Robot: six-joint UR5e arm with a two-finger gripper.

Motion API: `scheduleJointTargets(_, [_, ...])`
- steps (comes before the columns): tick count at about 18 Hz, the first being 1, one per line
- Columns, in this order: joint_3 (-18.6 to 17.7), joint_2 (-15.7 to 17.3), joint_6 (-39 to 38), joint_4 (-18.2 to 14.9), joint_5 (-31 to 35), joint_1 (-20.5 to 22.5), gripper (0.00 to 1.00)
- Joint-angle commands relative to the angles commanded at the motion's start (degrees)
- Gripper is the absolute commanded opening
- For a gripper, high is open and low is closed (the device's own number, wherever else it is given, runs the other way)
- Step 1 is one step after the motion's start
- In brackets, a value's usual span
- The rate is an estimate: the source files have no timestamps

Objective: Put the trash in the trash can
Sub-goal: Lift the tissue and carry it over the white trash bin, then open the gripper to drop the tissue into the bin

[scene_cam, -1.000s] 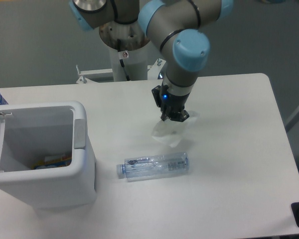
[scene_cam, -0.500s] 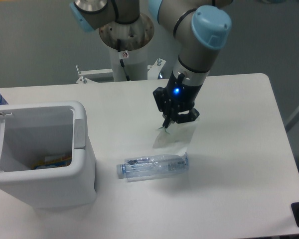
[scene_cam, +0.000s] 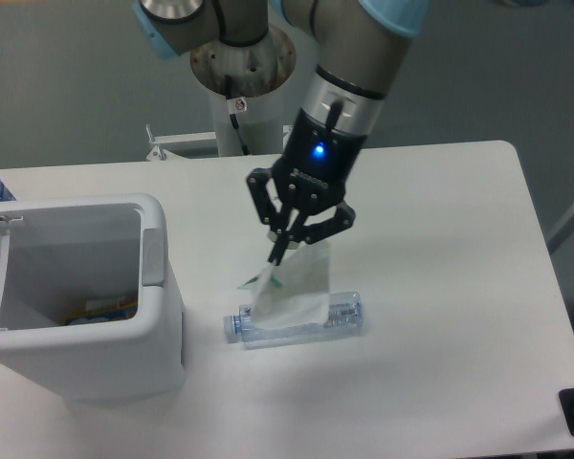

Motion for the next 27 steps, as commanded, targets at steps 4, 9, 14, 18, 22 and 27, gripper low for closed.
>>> scheduleJointTargets(4, [0.44, 3.77, -6.77, 0.35, 0.09, -3.16, 0.0])
scheduleJointTargets(9, [-1.23, 7.04, -10.65, 0.53, 0.53, -9.04, 0.0])
scheduleJointTargets(14, [-3.95, 5.72, -10.21, 3.15, 0.7, -15.56, 0.0])
scheduleJointTargets(18, [-3.52, 3.44, -9.86, 5.18, 0.79, -17.58, 0.0])
scheduleJointTargets(22, [-0.8, 0.37, -9.86, 5.27, 0.79, -18.46, 0.0])
scheduleJointTargets(27, [-0.79, -0.43, -6.09, 5.19, 0.88, -18.55, 0.44])
